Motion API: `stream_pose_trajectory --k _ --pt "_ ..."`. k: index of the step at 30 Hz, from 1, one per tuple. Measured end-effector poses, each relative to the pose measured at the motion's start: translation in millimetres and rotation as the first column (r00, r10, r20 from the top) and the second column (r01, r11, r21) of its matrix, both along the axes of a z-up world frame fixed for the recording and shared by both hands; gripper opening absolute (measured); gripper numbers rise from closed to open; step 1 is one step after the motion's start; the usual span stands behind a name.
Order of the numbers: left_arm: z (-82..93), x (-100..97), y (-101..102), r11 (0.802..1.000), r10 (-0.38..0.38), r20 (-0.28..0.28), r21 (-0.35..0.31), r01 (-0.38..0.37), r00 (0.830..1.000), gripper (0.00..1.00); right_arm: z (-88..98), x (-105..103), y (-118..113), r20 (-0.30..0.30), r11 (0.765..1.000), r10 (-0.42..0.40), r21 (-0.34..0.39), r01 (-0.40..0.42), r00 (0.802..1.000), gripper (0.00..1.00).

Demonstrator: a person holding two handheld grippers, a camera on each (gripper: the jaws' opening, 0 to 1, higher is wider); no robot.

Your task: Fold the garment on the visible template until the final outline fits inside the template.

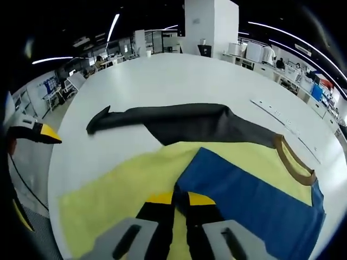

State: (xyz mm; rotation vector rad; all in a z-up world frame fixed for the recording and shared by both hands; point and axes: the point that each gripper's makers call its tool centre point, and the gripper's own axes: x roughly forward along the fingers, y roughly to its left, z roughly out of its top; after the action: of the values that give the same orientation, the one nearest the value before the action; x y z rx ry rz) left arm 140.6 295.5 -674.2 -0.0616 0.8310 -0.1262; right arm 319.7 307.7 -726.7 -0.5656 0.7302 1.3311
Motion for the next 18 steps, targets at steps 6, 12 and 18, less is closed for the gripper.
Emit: stream_pose_trajectory --k 6,12,18 --pt "3.1 2.6 -4 1.0 -0.007 0.009 0.001 0.007 1.0 0.99 4.8 -3 -5 -0.049 1.0 -0.019 0.011 0.02 0.999 0.15" --pt "4.4 1.0 -6 1.0 -0.012 0.003 0.007 0.012 1.0 0.99 19.5 0 -5 -0.109 0.995 -0.065 0.063 0.072 0.992 0.33" --pt "9.3 1.1 -6 1.0 -0.005 0.018 0.008 0.005 1.0 0.99 35.1 14 -17 -0.09 0.992 -0.096 0.072 0.102 0.991 0.34"
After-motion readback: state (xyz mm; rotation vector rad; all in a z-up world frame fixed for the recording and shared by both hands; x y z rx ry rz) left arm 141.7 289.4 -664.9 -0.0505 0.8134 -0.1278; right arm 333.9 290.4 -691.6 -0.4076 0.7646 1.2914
